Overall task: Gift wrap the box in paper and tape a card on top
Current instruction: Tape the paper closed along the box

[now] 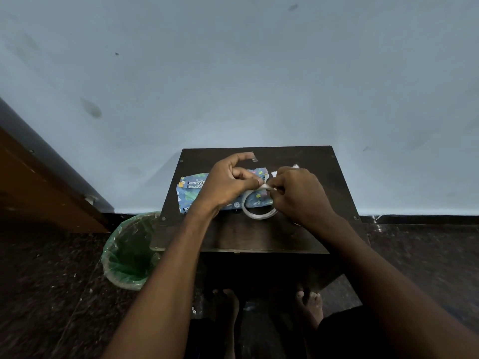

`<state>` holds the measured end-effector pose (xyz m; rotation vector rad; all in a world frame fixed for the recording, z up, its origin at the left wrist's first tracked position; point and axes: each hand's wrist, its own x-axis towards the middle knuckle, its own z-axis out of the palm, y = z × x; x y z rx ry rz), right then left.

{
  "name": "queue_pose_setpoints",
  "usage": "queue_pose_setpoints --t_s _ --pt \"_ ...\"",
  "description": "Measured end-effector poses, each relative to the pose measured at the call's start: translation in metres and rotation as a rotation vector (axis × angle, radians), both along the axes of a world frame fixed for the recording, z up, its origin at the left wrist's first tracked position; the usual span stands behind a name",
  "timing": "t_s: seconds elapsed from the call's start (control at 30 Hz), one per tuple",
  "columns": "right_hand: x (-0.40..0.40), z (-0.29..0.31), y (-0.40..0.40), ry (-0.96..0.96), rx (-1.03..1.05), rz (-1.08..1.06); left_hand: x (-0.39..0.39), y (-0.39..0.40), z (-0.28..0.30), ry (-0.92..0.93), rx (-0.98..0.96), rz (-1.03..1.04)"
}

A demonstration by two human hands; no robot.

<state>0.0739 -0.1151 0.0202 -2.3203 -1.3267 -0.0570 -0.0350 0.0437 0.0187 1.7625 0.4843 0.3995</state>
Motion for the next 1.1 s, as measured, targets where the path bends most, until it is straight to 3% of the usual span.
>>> queue_pose_setpoints --t_s 0.27,0.47,0.67,0.73,0.87,0.93,1.1 --pt "0.003 0.012 -0.004 -0.017 0.017 0.021 0.001 0.007 -0.008 0.024 0.092 0.006" --pt "0.014 0.0 -0.008 -0.091 -0.254 -0.067 -0.005 0.013 -0.002 -0.01 0.01 0.027" --pt "0.015 -0.006 0.002 -0.043 -0.304 -0.04 -0.011 0.025 -0.007 0.028 0.245 0.022" --pt "0.014 -0.007 0.006 -0.002 -0.242 -0.054 -0.013 0.028 -0.007 0.018 0.248 0.022" --pt "0.012 -0.005 0.01 0.164 0.281 -0.165 -0.014 0.028 -0.005 0.015 0.196 0.034" --pt "0.008 -0.002 0.014 0.174 0.436 -0.08 -0.014 0.027 -0.006 0.024 0.171 0.049" --pt "-0.003 -0.014 0.031 0.112 0.392 0.116 -0.019 0.031 -0.006 0.048 0.163 0.077"
